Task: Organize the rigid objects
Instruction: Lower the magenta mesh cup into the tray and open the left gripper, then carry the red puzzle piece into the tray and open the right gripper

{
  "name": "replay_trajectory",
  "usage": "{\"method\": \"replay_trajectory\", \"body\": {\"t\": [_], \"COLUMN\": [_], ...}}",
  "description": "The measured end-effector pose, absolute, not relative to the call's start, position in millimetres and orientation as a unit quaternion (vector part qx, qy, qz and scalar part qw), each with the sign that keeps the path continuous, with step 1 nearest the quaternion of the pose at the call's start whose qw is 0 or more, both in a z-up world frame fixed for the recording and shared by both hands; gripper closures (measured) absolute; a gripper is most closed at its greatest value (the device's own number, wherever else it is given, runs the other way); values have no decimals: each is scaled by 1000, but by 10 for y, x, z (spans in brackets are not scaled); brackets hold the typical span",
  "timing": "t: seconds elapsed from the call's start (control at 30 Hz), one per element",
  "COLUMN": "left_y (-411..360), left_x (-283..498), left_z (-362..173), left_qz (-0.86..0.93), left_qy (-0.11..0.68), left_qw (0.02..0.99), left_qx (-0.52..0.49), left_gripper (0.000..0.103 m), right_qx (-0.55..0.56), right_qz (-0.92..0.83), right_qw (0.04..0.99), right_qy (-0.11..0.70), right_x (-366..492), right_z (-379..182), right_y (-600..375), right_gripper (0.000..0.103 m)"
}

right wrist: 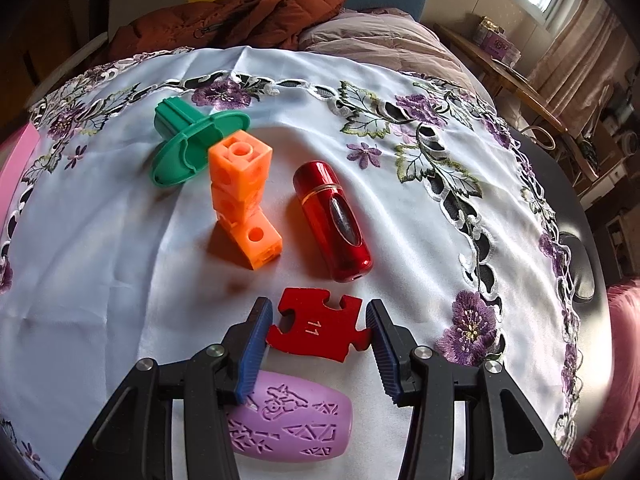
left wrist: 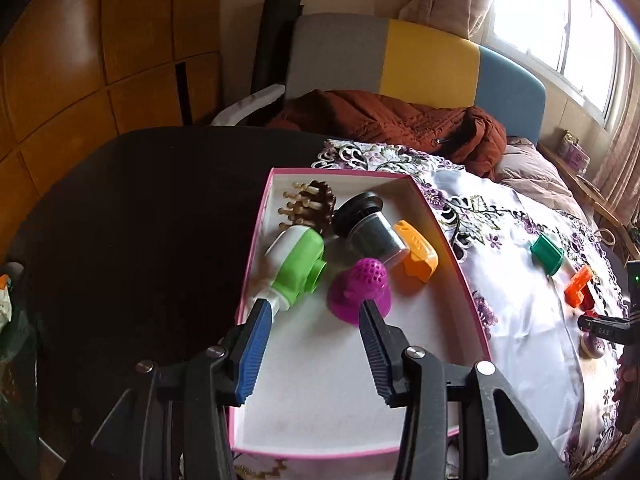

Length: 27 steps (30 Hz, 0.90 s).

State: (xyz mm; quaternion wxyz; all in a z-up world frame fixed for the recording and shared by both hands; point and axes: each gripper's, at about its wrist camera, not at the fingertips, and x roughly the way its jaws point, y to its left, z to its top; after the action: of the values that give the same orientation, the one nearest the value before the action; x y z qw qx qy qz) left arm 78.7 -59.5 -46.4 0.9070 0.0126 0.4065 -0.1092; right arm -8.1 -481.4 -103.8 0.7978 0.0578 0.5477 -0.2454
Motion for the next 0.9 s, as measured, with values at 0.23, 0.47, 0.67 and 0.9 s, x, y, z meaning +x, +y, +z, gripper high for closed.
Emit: {"method": "replay_trajectory", "body": {"t": [0.23,0.47,0.67,0.9], "left_y": [-407,-245,-118,-19], "left_x": [656,618,595,592], "left_z": [-483,-528,-550,-565], "left_qz": [-94,-81,-72,-66], "left_qy": [404,407,407,408], "left_qw": [910,910,910,910], "left_qx": [6,0,-1,-8], "left_gripper": [57,57,57,57], "right_qx": [55,73,64,51], "right_qz": [-251,-260,-229,-145], "right_qw": [809,828,853,887], "right_qy": [528,491,464,436], "right_x": [-83,-122,-83,83], "right_z": [-944,-777,-590,-292], "right_y": [-4813,-4839,-4616,-3935], "right_gripper": [54,54,54,54]}}
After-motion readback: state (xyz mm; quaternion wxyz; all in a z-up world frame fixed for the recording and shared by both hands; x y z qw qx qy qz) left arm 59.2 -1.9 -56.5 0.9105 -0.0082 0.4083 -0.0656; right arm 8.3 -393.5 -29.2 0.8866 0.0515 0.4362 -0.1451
